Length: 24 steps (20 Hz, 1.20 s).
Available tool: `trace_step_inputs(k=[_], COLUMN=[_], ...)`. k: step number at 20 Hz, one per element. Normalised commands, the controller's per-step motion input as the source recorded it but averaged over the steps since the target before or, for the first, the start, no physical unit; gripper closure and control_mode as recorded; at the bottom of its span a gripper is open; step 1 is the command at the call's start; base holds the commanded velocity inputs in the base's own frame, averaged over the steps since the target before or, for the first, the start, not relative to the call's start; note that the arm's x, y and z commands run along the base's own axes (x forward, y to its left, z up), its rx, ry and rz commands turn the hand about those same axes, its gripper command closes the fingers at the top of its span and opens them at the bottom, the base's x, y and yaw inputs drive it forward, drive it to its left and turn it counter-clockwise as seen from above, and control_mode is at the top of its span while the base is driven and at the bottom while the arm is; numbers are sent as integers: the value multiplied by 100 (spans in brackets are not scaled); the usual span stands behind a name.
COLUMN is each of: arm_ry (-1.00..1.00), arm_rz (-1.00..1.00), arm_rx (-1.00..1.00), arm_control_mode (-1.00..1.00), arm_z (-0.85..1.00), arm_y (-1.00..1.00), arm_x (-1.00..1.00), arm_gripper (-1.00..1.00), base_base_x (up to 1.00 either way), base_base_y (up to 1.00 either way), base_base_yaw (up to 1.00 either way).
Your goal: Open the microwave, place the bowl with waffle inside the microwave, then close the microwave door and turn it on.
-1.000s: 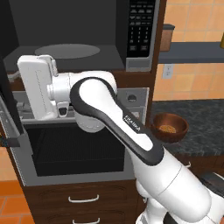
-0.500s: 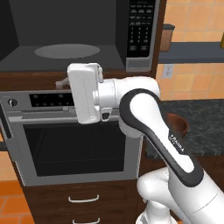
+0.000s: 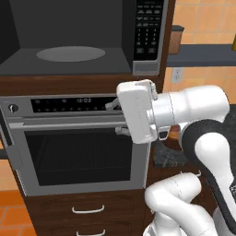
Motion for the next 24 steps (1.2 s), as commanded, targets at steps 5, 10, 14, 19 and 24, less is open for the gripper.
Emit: trace_step_inputs(k=[5, 10, 14, 19, 24], arm_ry=[0, 2, 10, 11, 1], arm_rz=[-10, -14, -21, -22, -20], arm_rx=[-31, -31, -32, -36, -37], arm_control_mode=[-100, -100, -100, -100, -100], arm_z=[0, -7, -22, -34, -30], arm_y=[-100, -100, -100, -100, -100], arm_x=[-40, -37, -23, -18, -4], arm_gripper=[-100, -100, -100, -100, -100], base_base_x=[0, 0, 0, 0, 0], base_base_y=[0, 0, 0, 0, 0], base_base_yaw=[0, 0, 0, 0, 0])
